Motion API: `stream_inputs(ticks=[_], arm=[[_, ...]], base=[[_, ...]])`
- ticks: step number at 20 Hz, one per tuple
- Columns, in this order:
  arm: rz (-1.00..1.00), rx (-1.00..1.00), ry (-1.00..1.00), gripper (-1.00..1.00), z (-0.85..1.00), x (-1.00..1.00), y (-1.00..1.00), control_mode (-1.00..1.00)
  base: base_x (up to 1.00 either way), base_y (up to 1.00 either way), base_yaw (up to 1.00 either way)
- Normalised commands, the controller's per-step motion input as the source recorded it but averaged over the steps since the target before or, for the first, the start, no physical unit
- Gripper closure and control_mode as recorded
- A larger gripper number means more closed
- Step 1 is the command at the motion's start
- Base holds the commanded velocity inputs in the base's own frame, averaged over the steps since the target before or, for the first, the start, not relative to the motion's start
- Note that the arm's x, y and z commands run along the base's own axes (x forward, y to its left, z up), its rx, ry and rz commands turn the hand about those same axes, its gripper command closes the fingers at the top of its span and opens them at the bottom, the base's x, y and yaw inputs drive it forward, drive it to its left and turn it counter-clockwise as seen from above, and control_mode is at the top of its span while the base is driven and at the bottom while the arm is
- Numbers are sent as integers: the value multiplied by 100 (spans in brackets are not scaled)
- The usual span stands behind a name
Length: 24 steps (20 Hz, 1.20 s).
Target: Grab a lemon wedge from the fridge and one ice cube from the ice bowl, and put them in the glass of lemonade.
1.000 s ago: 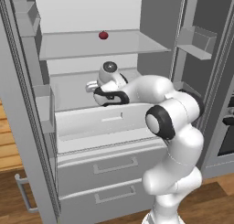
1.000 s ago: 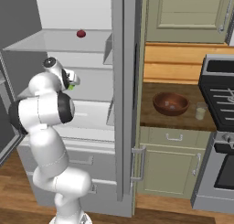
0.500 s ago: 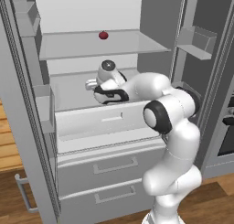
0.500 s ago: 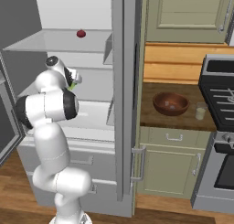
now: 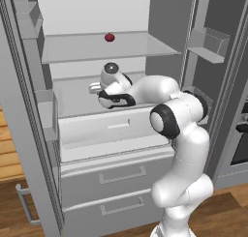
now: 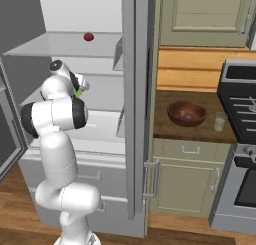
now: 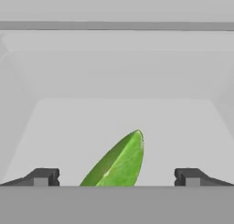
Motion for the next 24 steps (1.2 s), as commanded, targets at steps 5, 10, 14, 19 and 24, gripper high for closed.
stream_inputs(ticks=[5,10,14,19,24], arm=[[-6,0,0,-100,-1,0,0,-100],[-4,0,0,-100,-32,0,0,-100],[-3,0,2,-100,-49,2,0,-100],[-2,0,0,-100,-19,1,0,-100],[-4,0,0,-100,3,7,0,-100]], base=[[0,0,0],[0,0,0],[0,0,0],[0,0,0],[0,0,0]])
